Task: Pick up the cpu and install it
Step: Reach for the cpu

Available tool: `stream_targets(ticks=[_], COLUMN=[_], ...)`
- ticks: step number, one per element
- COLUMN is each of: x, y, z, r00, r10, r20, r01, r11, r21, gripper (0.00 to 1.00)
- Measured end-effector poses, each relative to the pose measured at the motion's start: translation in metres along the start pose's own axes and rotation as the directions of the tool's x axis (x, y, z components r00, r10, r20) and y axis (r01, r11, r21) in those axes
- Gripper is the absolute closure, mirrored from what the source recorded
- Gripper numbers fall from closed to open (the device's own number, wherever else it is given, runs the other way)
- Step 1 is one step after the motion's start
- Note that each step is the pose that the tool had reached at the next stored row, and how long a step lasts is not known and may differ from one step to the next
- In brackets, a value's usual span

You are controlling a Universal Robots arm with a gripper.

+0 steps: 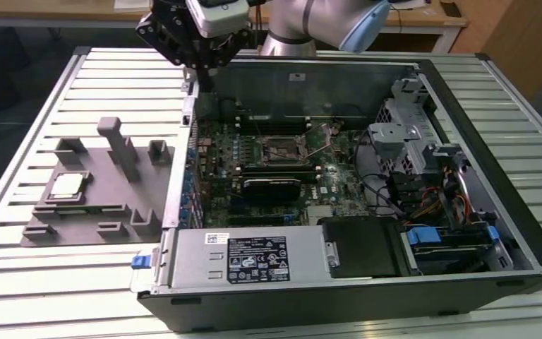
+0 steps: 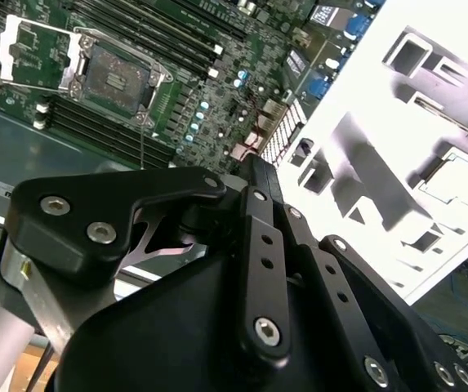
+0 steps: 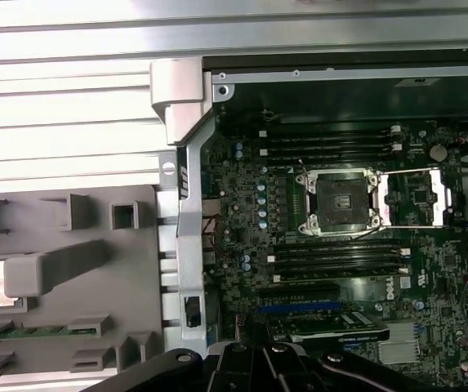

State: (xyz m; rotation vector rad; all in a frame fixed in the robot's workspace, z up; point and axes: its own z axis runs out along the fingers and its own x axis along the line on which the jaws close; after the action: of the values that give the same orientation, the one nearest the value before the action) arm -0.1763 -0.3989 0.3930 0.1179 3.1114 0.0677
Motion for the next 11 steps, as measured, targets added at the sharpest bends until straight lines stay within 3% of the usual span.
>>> stream_targets(ticks=[11], x=[0.0149], y=[-0.0011], z=[-0.0003], r00=[1.0], r10=[0.0], r20=[0.0], r01=[0.0], r11=[1.0], r21=[0.0], gripper=[0.89])
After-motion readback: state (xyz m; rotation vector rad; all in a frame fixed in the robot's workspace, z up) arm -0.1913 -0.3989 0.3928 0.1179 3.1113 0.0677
